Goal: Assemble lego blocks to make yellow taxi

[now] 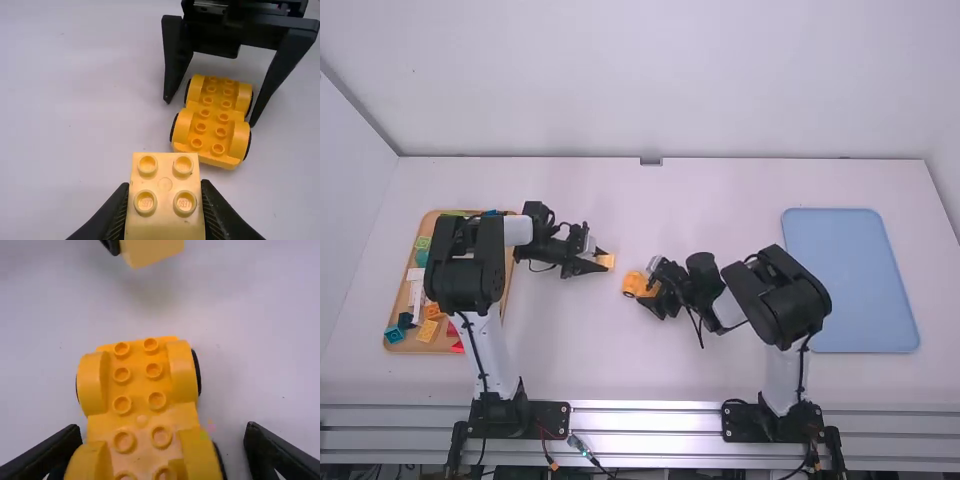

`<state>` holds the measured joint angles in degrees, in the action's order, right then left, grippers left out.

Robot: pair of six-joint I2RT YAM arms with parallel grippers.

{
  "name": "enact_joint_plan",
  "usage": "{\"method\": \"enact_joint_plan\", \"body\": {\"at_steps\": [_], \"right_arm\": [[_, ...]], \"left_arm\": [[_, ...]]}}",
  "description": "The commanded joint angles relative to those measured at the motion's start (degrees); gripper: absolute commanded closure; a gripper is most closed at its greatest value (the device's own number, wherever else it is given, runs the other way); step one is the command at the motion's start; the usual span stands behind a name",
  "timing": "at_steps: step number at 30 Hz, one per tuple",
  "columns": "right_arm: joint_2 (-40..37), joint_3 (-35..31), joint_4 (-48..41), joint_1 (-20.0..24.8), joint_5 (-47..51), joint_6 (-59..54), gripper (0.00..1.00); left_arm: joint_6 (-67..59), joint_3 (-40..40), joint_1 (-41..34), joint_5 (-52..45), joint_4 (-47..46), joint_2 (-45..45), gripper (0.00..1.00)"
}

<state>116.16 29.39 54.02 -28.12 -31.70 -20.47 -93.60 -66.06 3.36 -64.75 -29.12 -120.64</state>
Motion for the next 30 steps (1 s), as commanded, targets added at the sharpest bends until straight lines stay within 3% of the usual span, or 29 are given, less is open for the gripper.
{"method": "enact_joint_plan", "body": {"at_steps": [1, 9, 15, 22, 30], "right_arm": [[1.2, -0.5, 0.1, 0.0, -3.1, -7.1, 0.17], [1.2, 1.0, -1.4, 4.6, -12.2, -17.3, 0.14], [1.2, 5.7, -9.9, 9.7, -22.9, -22.0, 0.24], [1.2, 9.0, -18.4, 9.2, -23.6, -26.9, 0.19], [1.5, 10.3, -19.2, 9.9, -24.5, -31.0, 0.11]], "left_arm": [[0.4, -0.2, -0.8, -1.9, -0.5, -0.3, 0.98], [0.4, -0.2, -2.4, -1.9, -0.4, -0.3, 0.98], [3.3, -0.2, -3.3, -1.9, 1.4, -0.3, 0.98], [4.3, -0.3, -3.6, -1.8, 1.3, -0.3, 0.98], [4.2, -0.3, -3.7, -1.9, 0.4, -0.3, 0.98]]}}
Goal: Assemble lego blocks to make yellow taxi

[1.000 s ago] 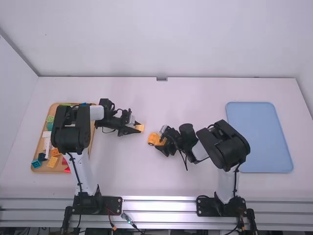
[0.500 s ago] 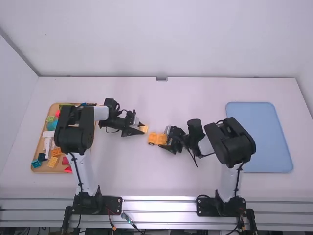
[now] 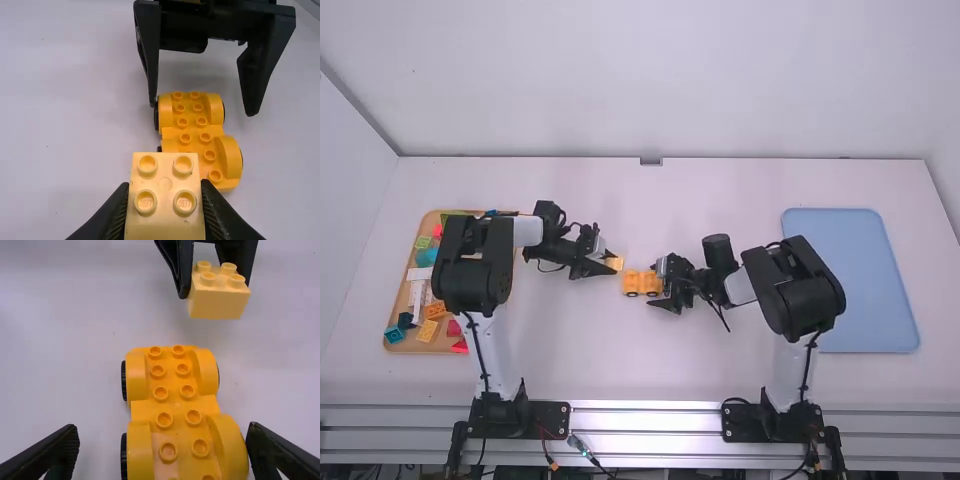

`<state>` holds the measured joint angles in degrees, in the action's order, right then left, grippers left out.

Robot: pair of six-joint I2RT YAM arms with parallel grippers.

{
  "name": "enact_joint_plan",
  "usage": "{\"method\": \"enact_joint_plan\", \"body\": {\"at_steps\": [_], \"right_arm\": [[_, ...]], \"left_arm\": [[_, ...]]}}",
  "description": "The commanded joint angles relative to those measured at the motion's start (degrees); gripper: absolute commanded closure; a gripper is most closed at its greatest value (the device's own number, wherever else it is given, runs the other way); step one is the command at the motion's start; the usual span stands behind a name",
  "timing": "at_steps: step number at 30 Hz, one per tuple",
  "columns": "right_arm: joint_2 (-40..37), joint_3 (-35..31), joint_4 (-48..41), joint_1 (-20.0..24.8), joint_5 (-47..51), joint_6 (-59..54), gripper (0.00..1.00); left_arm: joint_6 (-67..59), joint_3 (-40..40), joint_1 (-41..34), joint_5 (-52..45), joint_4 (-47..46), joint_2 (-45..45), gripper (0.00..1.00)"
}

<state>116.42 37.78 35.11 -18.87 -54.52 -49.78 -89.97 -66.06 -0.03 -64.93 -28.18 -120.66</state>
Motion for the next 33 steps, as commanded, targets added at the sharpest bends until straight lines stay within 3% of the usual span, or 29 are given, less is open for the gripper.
{"method": "enact_joint_plan", "body": {"at_steps": [1, 14, 20, 29, 33], "right_arm": [[1.5, 2.3, -0.4, 0.7, -1.7, -1.7, 0.11], [9.6, 10.2, -4.4, 1.7, -11.7, -5.9, 0.2], [9.6, 10.3, -4.3, 0.7, -11.4, -6.0, 0.25], [9.6, 10.3, -4.1, -1.0, -6.9, -6.0, 0.45], [9.6, 10.3, -4.1, -1.0, -6.9, -5.6, 0.45]], "left_arm": [[0.6, -0.3, -0.3, -1.7, -0.6, -0.3, 0.98], [0.7, -0.3, -0.3, -3.6, -1.6, -0.3, 0.98], [1.2, -0.3, -2.4, -3.8, -1.5, -0.2, 0.98], [5.0, -0.3, -6.0, -1.2, -1.4, 0.8, 0.98], [7.6, -0.2, -6.0, -0.3, -1.4, 1.2, 0.98]]}}
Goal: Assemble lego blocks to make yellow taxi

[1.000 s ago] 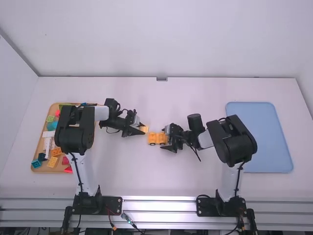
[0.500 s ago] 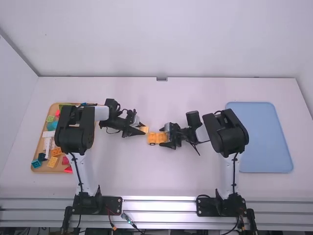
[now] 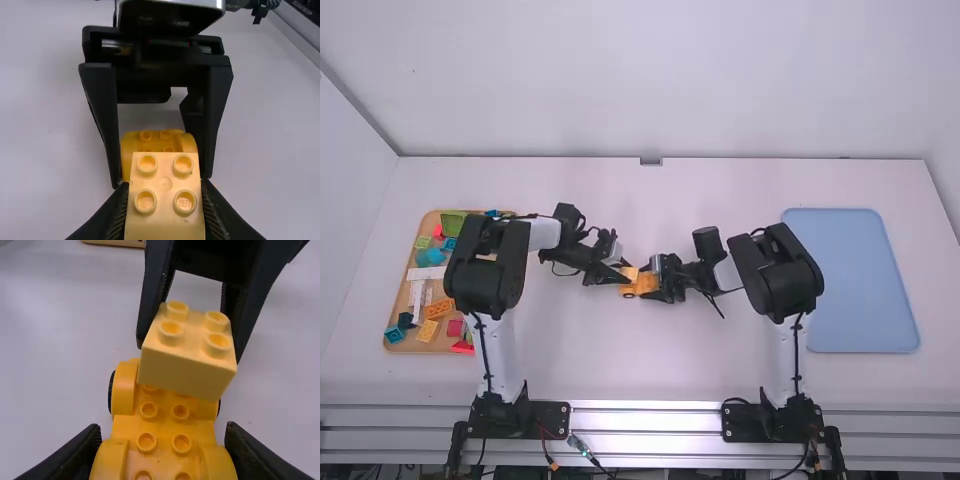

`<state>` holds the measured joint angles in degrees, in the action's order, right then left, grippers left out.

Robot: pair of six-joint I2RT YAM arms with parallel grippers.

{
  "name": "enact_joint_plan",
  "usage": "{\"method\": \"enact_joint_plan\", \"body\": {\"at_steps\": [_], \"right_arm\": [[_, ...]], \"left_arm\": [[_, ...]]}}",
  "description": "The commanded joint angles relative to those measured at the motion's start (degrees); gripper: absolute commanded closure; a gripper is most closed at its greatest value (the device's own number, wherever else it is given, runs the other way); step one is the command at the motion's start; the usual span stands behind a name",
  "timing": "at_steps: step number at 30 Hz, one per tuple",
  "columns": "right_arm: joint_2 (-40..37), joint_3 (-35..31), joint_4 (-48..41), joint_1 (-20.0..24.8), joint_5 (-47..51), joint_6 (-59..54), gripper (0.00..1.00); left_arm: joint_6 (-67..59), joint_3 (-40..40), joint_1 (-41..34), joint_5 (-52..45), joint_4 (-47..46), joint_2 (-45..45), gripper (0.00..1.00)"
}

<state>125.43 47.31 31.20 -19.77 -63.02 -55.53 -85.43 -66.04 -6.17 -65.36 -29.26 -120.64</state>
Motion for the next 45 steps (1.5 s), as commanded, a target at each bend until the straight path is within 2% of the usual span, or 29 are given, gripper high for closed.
{"method": "enact_joint_plan", "body": {"at_steps": [1, 7, 16, 24, 31, 37, 45], "right_arm": [[0.6, 0.9, -0.2, -0.1, 1.6, 0.3, 0.45], [0.6, 1.7, 0.0, -0.1, 5.8, 4.3, 0.48], [0.6, 1.9, 1.9, 0.0, 6.5, 6.0, 0.48], [0.6, 1.9, 3.2, 0.0, 6.5, 6.3, 0.48], [0.6, 1.8, 3.1, 1.8, 6.4, 6.3, 0.48], [0.6, 1.9, 3.0, 2.4, 6.3, 6.2, 0.47], [0.6, 2.1, 3.3, 2.5, 6.4, 6.5, 0.47]], "left_arm": [[3.7, -0.3, 0.2, 0.5, -0.3, 1.2, 0.98], [3.6, -0.3, 0.2, 0.3, 0.7, 1.3, 0.98], [9.6, -0.2, -1.2, 4.5, 7.8, 1.3, 0.98], [11.1, 0.1, -3.2, 7.9, 10.0, 1.3, 0.98], [15.8, 1.6, -2.7, 9.0, 15.8, 1.3, 0.98], [17.0, 1.6, -1.3, 9.4, 16.1, 1.7, 0.98], [16.6, 2.0, -3.2, 12.0, 16.3, 1.7, 0.98]]}}
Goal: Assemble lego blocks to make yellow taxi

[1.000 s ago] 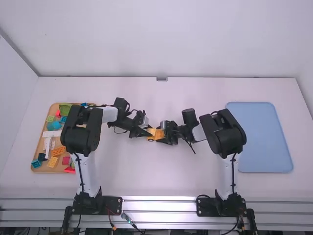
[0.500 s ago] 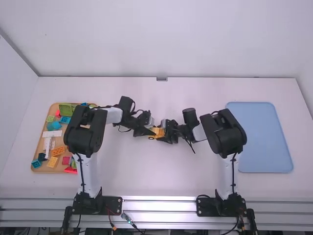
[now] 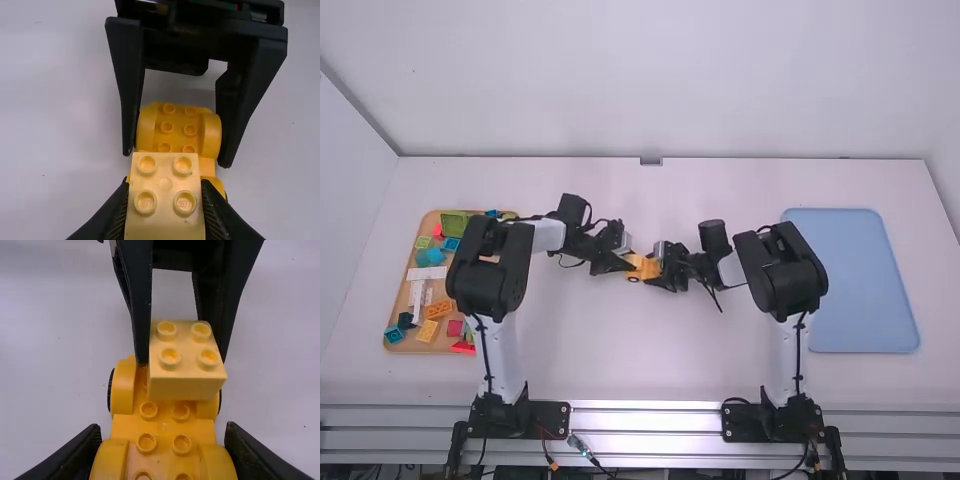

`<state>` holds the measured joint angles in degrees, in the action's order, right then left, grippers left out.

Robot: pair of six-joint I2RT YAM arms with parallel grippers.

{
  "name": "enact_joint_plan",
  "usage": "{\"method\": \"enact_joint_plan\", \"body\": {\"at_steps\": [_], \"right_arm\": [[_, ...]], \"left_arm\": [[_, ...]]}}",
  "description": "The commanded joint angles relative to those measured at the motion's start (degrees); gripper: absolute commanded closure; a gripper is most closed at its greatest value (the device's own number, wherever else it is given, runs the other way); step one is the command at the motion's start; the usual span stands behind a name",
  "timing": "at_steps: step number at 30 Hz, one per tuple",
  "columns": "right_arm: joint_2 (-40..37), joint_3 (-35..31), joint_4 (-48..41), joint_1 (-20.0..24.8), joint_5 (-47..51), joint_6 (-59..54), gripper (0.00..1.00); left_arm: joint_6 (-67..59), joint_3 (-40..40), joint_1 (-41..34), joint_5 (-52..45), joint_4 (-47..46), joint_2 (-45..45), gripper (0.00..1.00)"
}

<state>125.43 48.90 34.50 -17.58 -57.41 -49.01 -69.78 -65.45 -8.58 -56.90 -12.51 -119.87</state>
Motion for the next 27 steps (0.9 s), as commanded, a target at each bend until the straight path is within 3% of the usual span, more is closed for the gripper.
{"method": "enact_joint_plan", "body": {"at_steps": [1, 27], "right_arm": [[0.6, 0.7, -0.2, 0.3, 1.0, 0.6, 0.47], [0.6, 0.9, -1.0, 0.3, 1.7, 1.2, 0.48]], "left_arm": [[0.9, 1.5, -1.0, 4.0, -0.5, 1.0, 0.98], [-0.3, 3.7, -1.1, 4.1, 3.4, 1.0, 0.98]]}}
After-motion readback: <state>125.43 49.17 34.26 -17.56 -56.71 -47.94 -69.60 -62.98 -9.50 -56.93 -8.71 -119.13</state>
